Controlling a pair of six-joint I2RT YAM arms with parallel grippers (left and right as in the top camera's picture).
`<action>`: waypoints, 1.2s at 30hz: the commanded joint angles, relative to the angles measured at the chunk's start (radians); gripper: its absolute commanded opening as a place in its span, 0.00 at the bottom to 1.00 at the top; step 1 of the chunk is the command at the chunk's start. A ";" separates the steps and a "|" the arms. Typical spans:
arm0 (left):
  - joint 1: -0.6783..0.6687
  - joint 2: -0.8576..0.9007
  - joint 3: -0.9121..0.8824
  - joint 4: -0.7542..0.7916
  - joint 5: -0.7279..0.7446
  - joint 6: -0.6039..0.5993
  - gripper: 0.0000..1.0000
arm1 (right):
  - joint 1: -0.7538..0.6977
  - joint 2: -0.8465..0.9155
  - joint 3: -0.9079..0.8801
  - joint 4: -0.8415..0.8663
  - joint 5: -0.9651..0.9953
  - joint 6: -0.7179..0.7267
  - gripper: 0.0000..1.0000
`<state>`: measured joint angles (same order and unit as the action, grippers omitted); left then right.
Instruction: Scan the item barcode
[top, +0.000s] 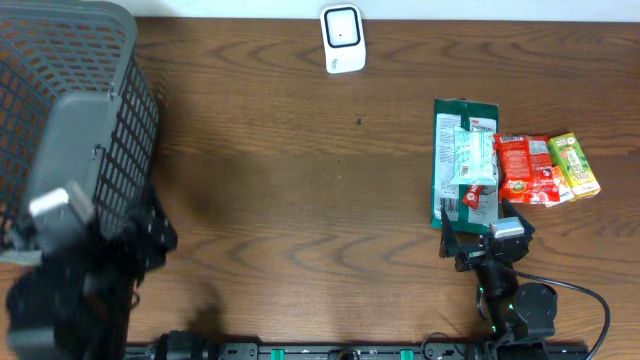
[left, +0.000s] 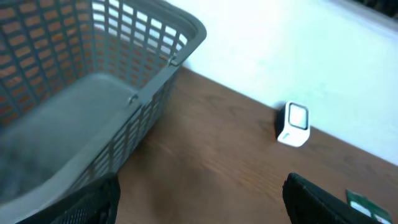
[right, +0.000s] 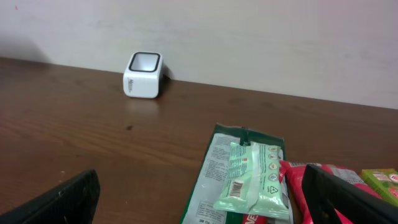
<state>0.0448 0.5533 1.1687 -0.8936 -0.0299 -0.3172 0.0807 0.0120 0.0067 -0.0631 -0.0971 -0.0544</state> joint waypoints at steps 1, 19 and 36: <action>0.002 -0.116 -0.053 -0.004 -0.015 0.009 0.85 | -0.004 -0.006 -0.001 -0.005 0.006 0.013 0.99; -0.020 -0.552 -0.501 0.327 -0.016 0.005 0.85 | -0.004 -0.006 -0.001 -0.005 0.005 0.013 0.99; -0.031 -0.551 -0.948 1.247 -0.007 -0.063 0.85 | -0.004 -0.006 -0.001 -0.005 0.006 0.013 0.99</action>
<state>0.0177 0.0101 0.2653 0.3424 -0.0330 -0.3653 0.0807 0.0116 0.0067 -0.0635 -0.0971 -0.0544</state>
